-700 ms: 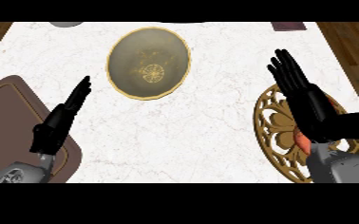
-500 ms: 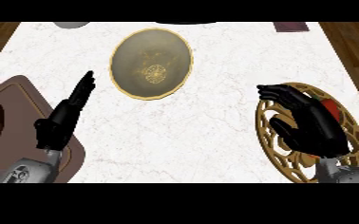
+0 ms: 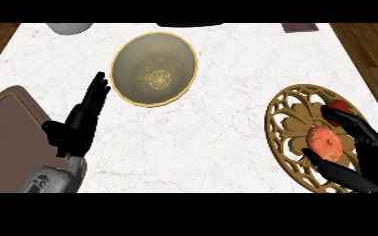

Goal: Pick the squash from the placemat and place it in the bowl

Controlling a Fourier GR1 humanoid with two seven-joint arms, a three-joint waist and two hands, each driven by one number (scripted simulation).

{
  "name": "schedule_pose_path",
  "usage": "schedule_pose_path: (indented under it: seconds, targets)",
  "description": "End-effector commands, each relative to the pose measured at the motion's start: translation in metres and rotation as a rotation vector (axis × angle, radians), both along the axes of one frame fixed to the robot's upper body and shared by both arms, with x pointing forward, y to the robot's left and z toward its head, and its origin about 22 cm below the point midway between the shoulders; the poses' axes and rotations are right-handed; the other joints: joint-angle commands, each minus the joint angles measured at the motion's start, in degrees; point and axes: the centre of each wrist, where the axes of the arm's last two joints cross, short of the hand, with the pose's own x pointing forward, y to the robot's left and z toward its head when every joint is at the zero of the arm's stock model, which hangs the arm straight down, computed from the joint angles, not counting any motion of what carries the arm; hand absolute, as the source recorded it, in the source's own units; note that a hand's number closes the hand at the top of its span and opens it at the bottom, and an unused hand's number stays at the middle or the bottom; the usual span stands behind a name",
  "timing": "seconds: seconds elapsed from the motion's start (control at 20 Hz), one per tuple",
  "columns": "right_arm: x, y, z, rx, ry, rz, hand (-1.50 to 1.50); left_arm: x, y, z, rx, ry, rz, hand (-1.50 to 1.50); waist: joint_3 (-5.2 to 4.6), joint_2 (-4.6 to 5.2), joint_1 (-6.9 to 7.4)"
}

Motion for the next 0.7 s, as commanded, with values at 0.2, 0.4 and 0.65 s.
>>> schedule_pose_path:
  seconds: [0.2, 0.4, 0.65]
  targets:
    - [-0.049, -0.031, 0.022, -0.046, -0.228, -0.115, -1.5, -0.003, -0.026, 0.006, -0.028, -0.013, -0.03, 0.0, -0.06, 0.33, 2.2]
    - [-0.058, -0.046, 0.063, -0.192, -0.113, -0.207, -1.5, 0.005, -0.025, 0.012, -0.017, -0.005, -0.025, 0.0, -0.12, 0.37, 1.92]
    - [-0.059, -0.046, 0.099, -0.218, 0.028, -0.194, -1.5, 0.017, -0.026, 0.014, -0.012, -0.005, -0.01, 0.0, -0.12, 0.46, 2.24]
